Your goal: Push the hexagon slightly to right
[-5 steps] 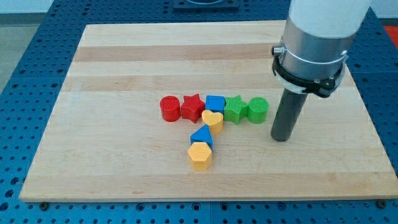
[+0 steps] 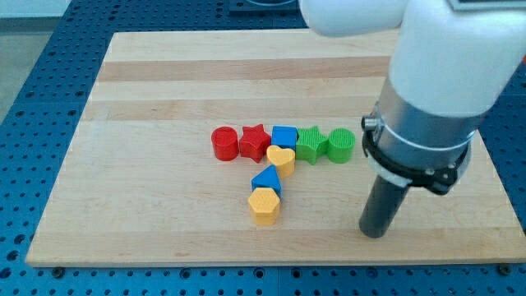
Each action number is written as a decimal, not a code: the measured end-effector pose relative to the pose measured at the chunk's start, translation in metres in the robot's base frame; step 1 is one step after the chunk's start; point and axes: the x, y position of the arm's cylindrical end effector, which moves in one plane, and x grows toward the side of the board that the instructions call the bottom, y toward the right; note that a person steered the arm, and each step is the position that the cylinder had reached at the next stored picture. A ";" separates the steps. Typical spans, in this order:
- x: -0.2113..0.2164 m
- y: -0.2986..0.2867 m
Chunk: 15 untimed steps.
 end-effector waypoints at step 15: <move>-0.002 -0.199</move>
